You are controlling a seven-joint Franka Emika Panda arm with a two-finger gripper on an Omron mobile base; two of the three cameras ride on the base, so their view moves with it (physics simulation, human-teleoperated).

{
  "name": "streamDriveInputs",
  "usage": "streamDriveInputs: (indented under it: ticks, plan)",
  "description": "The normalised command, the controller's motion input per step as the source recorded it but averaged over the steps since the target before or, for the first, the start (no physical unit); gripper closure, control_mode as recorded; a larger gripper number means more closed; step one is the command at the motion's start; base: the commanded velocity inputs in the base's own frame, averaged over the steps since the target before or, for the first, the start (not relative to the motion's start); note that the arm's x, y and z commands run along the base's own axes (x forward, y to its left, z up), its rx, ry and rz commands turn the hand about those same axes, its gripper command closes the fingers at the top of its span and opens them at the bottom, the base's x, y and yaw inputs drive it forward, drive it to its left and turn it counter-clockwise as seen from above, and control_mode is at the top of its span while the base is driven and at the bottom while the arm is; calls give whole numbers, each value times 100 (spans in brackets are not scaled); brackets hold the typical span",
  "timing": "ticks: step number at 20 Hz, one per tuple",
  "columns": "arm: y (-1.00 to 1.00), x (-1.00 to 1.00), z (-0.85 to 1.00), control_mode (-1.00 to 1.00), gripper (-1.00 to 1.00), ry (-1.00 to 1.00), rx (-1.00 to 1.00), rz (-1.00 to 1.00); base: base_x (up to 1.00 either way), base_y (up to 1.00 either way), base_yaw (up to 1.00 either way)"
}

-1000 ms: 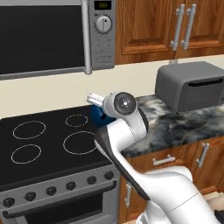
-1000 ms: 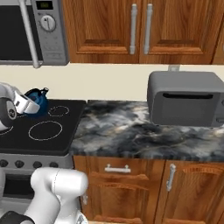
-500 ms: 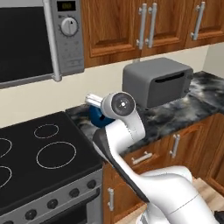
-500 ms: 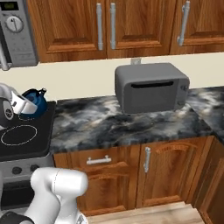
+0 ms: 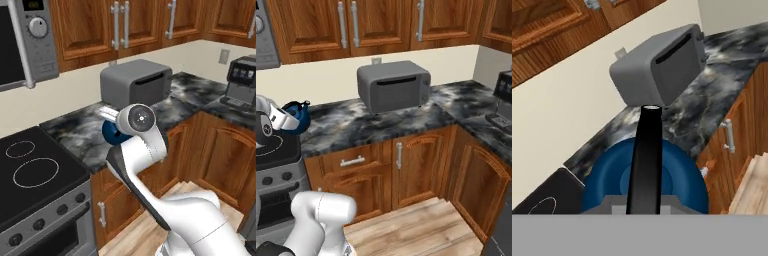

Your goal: The kettle is done boiling. Turn off the stove, then wait for 300 timesteps before moving the kettle to the dining table.

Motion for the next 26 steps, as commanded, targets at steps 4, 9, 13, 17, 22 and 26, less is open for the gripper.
streamDriveInputs:
  ticks: [4, 9, 13, 17, 22, 26]
  plan:
    - [0, 0, 0, 100, 100, 0, 0, 0, -74, 5, -39]
    - [0, 0, 0, 100, 100, 0, 0, 0, -73, 2, -42]
    - [0, 0, 0, 100, 100, 0, 0, 0, -69, 3, -47]
    - [0, 0, 0, 100, 100, 0, 0, 0, -69, 4, -52]
    - [0, 0, 0, 100, 100, 0, 0, 0, -61, 9, -55]
    - [0, 0, 0, 100, 100, 0, 0, 0, -55, 9, -57]
